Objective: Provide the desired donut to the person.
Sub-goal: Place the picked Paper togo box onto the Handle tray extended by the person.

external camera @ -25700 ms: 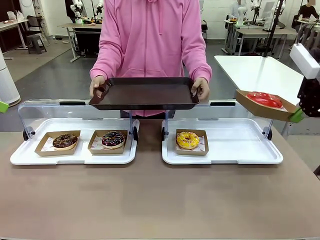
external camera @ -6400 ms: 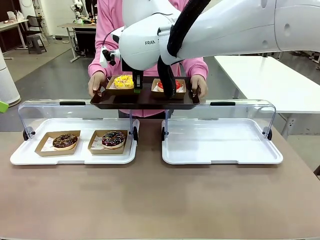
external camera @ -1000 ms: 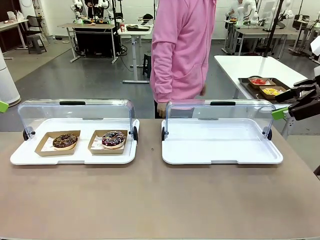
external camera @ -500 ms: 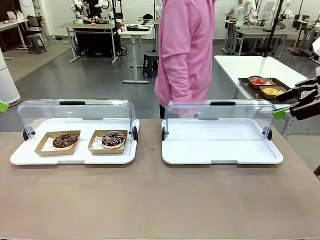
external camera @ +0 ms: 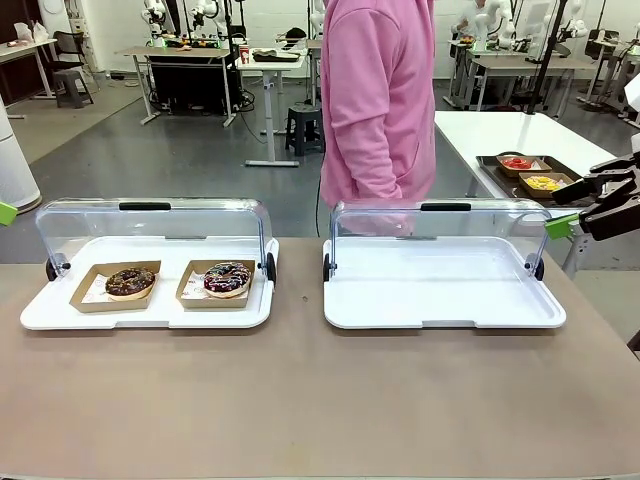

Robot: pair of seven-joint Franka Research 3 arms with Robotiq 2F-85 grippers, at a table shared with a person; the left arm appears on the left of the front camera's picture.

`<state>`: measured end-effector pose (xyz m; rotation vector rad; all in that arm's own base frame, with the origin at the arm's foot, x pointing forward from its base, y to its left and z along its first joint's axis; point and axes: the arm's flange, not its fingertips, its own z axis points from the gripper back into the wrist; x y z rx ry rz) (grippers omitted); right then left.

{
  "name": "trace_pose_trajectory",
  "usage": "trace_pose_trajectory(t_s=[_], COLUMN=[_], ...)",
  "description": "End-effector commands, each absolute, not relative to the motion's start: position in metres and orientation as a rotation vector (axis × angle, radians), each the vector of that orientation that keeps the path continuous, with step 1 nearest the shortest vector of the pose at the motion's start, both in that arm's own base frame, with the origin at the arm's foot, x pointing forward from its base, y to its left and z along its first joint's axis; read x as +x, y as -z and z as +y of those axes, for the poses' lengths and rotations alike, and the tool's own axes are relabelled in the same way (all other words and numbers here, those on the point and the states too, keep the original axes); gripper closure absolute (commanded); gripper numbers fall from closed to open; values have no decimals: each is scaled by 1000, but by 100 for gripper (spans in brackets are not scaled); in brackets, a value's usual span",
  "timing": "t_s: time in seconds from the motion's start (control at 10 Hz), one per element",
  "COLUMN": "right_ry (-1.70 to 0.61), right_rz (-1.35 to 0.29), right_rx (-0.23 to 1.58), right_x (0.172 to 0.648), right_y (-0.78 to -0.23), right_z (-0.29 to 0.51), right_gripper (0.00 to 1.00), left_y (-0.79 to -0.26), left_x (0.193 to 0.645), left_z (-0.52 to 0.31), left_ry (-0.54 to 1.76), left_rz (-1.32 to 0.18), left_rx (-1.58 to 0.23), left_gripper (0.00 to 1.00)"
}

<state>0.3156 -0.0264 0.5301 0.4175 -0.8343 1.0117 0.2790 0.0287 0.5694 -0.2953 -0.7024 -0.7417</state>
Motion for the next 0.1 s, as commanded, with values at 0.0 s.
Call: trace_pose_trajectory(t_s=[0.0], right_ry=[-1014], right_rz=[-829], right_rx=[423], right_x=[315], right_y=[-529], right_z=[-27], right_gripper=[0], left_y=[-568], left_x=[280], left_z=[30], left_ry=[745], left_rz=[-708], left_rx=[-299], left_gripper=[0])
